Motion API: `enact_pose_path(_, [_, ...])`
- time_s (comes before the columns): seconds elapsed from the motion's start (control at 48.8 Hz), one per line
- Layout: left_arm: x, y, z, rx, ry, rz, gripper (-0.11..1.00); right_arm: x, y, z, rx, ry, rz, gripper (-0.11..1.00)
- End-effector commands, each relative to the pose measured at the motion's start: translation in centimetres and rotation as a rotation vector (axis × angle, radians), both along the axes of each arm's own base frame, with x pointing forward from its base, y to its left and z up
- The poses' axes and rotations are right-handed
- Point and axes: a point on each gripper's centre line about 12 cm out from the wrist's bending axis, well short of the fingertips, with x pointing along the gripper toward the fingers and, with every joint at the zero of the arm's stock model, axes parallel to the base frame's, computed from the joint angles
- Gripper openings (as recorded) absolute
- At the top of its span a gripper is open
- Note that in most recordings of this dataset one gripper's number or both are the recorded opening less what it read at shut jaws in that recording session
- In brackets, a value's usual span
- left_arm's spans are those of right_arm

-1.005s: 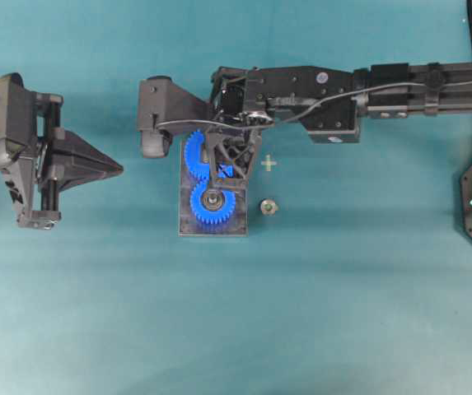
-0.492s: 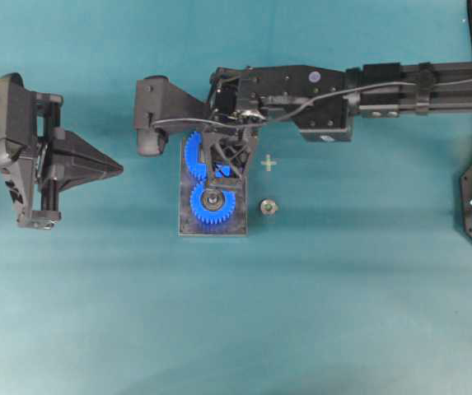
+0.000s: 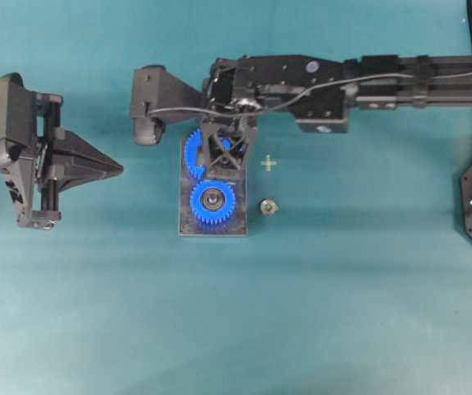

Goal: Insert the washer onto the shaft.
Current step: 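Lower the washer onto the upper gear shaft and open the right gripper, then move the right gripper over the lower silver washer on the table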

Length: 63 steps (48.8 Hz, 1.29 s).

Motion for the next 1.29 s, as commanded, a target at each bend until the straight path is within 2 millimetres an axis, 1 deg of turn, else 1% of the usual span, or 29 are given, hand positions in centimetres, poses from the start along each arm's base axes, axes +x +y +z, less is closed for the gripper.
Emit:
enact_pose_path(0.0, [0.2,0.0,0.7,0.002,-0.026,0.001,0.0,-1.0,0.2,4.2,-0.005,-0.077,-0.011,0.78])
enact_pose_path(0.103, [0.2,0.0,0.8,0.002,-0.029,0.001,0.0,-2.5,0.7,5.5,-0.006,-0.089,-0.007,0.78])
enact_pose_path(0.164, [0.2,0.0,0.7,0.003,-0.026,0.0,0.0,-3.4,1.1,5.9,-0.007,-0.092,0.0,0.78])
enact_pose_path(0.328, [0.2,0.0,0.7,0.002,-0.028,0.001,0.0,-6.4,2.9,5.4,0.007,-0.095,0.004,0.78])
enact_pose_path(0.431, [0.2,0.0,0.7,0.002,-0.028,0.001,0.0,-8.1,3.9,5.0,0.021,-0.143,-0.018,0.78])
enact_pose_path(0.513, [0.2,0.0,0.7,0.002,-0.028,0.001,-0.01,-9.5,4.6,4.3,0.042,-0.207,-0.046,0.78])
enact_pose_path(0.595, [0.3,0.0,0.7,0.002,-0.026,0.001,0.0,-10.4,5.2,3.0,0.071,-0.271,-0.082,0.78])
enact_pose_path(0.677, [0.3,0.0,0.7,0.002,-0.026,0.001,0.0,-11.2,5.8,1.1,0.095,-0.302,-0.108,0.78])
enact_pose_path(0.738, [0.3,0.0,0.7,0.002,-0.026,0.001,0.0,-11.7,6.3,-0.9,0.116,-0.3,-0.132,0.78])
enact_pose_path(0.82, [0.3,0.0,0.8,0.002,-0.028,0.001,0.0,-11.6,6.8,-2.4,0.139,-0.293,-0.153,0.78])
enact_pose_path(1.025, [0.4,0.0,0.8,0.002,-0.029,0.001,0.0,-10.3,7.7,-5.8,0.141,-0.224,-0.145,0.78])
enact_pose_path(1.148, [0.4,0.0,0.8,0.002,-0.029,0.001,0.0,-9.2,7.8,-7.1,0.139,-0.198,-0.143,0.78])
enact_pose_path(1.272, [0.4,0.0,0.8,-0.008,-0.029,0.005,0.0,-8.3,7.8,-7.4,0.137,-0.2,-0.14,0.77])
